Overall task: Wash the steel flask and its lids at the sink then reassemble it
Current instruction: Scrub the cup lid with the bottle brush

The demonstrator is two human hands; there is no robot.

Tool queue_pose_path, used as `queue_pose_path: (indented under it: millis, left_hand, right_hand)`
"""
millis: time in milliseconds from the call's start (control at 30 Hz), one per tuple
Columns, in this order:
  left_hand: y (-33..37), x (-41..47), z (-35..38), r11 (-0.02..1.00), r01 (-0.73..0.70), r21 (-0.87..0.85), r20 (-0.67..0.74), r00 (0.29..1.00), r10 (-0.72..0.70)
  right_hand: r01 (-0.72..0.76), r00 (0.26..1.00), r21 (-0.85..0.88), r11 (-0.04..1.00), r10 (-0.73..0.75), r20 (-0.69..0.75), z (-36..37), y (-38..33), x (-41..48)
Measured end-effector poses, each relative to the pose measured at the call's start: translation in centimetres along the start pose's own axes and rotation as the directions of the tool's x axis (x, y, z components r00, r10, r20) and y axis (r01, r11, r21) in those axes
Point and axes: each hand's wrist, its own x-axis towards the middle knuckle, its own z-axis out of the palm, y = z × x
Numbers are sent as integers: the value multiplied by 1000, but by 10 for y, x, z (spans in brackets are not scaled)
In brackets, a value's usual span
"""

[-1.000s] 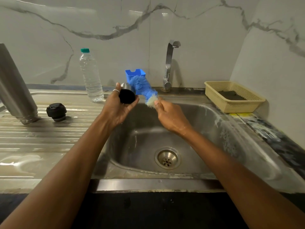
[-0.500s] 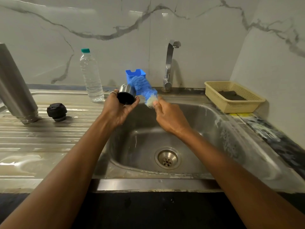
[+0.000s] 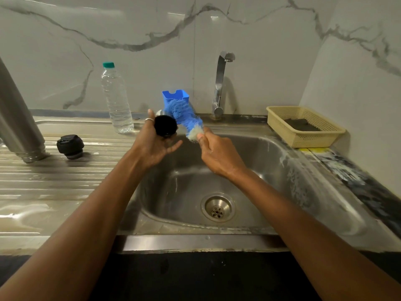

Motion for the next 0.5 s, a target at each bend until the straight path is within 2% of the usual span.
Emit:
queue_pose_path:
  millis: [100,233,300,400,500]
  left_hand:
    - [0,-2,5,999,-45,11,10,999,45]
    - [1,-1,9,990,-120,-73,-53,992,117]
    - [0,1,9,987,-130,-97,-42,991,126]
    - [2,-1,8,985,-169,-14,-33,985,169]
    - [2,-7,8,981,-196,-19,-11,981,195]
  right_hand:
    - [22,1000,12,1000,-22,-13,-2,-1,-3]
    - [-60,998,19,998,60,-23,-7,3,1]
    - [-23,999,10,1000,23,-31,-9,0,-2]
    - [25,999,13,1000,-25,-25,-13,-3,-2]
    - [-62,998,-11,998,62,-19,-15,4,2]
